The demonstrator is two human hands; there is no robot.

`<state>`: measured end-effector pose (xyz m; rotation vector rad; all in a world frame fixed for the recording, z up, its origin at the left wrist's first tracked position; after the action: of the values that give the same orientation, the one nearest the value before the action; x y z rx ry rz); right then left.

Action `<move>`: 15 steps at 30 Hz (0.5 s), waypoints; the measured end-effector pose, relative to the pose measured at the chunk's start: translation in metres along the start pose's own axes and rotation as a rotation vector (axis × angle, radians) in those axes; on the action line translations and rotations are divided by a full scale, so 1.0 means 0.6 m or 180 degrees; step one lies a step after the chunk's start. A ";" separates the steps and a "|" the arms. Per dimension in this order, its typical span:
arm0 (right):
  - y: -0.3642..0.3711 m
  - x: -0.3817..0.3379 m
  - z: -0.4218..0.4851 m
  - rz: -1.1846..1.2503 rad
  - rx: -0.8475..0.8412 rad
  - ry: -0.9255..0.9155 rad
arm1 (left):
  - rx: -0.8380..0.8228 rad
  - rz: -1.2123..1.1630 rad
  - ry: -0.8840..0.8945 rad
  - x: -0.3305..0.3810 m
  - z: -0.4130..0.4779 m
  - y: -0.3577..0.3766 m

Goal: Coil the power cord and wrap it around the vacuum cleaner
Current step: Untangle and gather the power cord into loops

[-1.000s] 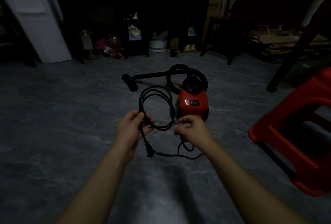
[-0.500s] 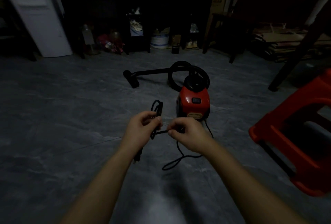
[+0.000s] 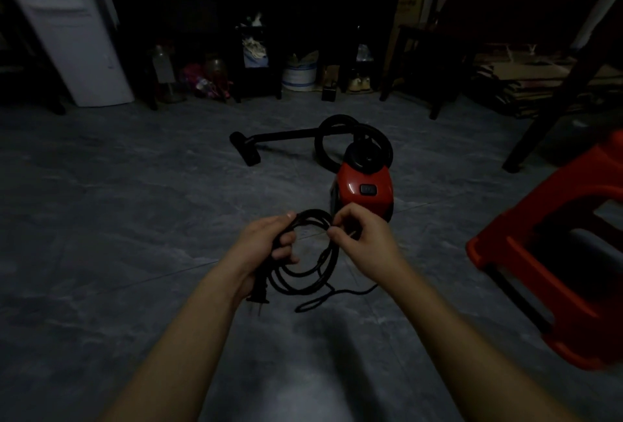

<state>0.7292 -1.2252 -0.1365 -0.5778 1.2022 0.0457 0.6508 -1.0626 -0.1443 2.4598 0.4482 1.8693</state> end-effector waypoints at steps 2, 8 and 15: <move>-0.005 0.020 0.000 -0.0071 -0.0020 0.0045 | -0.0001 -0.0430 -0.0022 0.004 0.003 -0.009; -0.008 0.073 0.004 -0.0374 -0.0036 0.0246 | -0.0260 -0.1135 -0.0092 0.009 0.006 -0.020; -0.011 0.042 0.002 -0.0333 0.0099 0.0188 | 0.0051 -0.0654 0.0022 0.014 -0.003 -0.025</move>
<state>0.7419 -1.2372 -0.1557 -0.6176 1.2260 -0.0789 0.6481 -1.0463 -0.1388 2.3154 0.6895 1.7997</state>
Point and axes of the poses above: each hand's wrist, its own z-axis towards the middle knuckle, its own y-axis out of the palm, x = y × z, the point moved 6 cm from there along z, towards the middle knuckle, and after that the axes turned 8 degrees about z, right-handed, at the moved point
